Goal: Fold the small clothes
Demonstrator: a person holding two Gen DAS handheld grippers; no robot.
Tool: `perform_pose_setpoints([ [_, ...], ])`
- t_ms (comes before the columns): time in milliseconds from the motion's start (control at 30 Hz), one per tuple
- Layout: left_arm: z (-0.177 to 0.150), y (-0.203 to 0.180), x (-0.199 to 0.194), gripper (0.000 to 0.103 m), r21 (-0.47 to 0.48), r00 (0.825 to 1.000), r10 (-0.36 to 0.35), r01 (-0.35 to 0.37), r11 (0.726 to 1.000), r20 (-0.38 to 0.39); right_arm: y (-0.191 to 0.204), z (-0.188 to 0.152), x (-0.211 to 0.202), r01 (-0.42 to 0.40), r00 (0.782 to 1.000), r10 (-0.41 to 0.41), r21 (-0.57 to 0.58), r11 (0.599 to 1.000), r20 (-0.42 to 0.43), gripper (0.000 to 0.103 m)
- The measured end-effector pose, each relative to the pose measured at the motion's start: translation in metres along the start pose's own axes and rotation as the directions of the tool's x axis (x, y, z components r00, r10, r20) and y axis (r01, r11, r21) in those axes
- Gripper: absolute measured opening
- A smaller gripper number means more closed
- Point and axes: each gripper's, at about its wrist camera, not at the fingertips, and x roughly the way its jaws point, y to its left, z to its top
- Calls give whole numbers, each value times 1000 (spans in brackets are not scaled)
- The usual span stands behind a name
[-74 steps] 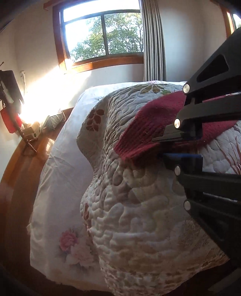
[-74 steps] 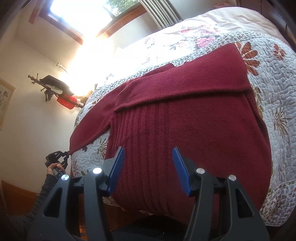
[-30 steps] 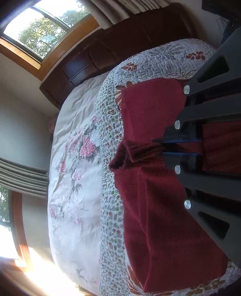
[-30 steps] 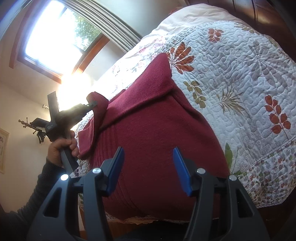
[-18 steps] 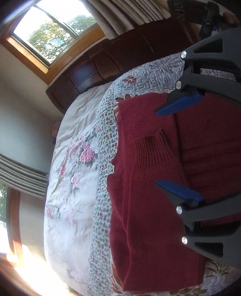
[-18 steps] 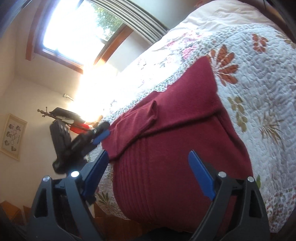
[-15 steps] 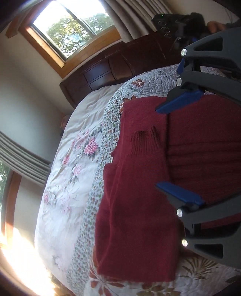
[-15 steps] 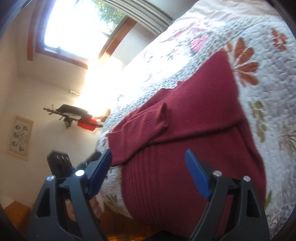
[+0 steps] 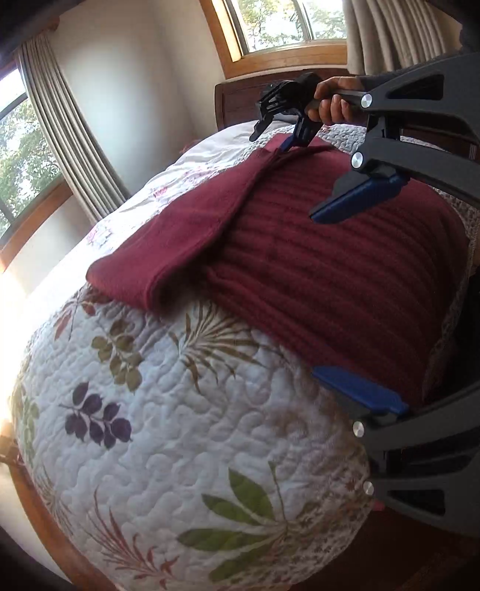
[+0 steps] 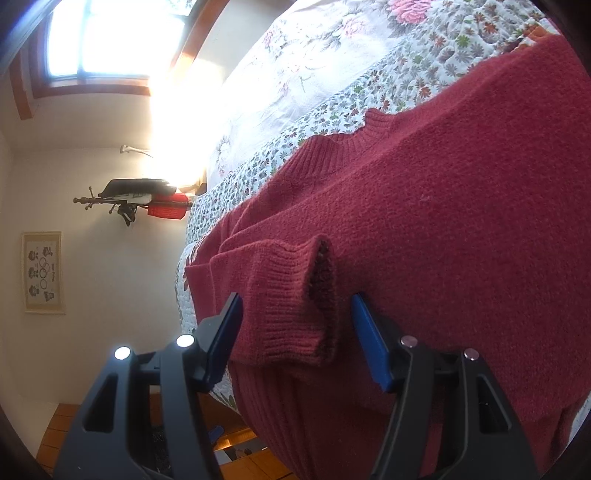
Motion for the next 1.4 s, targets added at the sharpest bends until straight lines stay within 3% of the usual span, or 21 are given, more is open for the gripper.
perform_pose_setpoints([
  [100, 1, -1, 2, 80, 6, 1000, -3, 3, 1000, -2, 4, 5, 7, -27, 999, 27, 3, 1000, -19, 58],
  [133, 4, -5, 4, 80, 14, 1000, -7, 7, 1000, -2, 5, 6, 11, -36, 999, 36, 8, 999, -29, 51],
  [200, 4, -11, 7, 80, 25, 1000, -14, 14, 1000, -5, 9, 8, 20, -47, 998, 48, 15, 999, -46, 35],
  [267, 4, -19, 9, 80, 34, 1000, -24, 24, 999, -6, 14, 8, 23, -21, 999, 22, 11, 1000, -47, 7],
  [433, 5, -35, 14, 80, 62, 999, -36, 37, 997, -8, 51, 10, 1, -23, 1000, 23, -90, 996, -1, 6],
  [633, 9, -43, 24, 79, 55, 998, -60, 61, 997, -23, 116, 7, -75, 15, 993, 20, -292, 956, 118, 6],
  [767, 8, -51, 30, 79, 69, 997, -68, 71, 995, -39, 125, 10, -117, 47, 981, 19, -329, 943, 194, 6],
  [967, 7, -58, 38, 79, 81, 996, -75, 79, 994, -54, 78, 19, -148, 82, 966, -18, -241, 967, 257, 6],
  [1400, 24, -62, 49, 79, 94, 996, -67, 73, 993, -67, -41, 21, -145, 83, 961, -81, 0, 997, 265, 6],
])
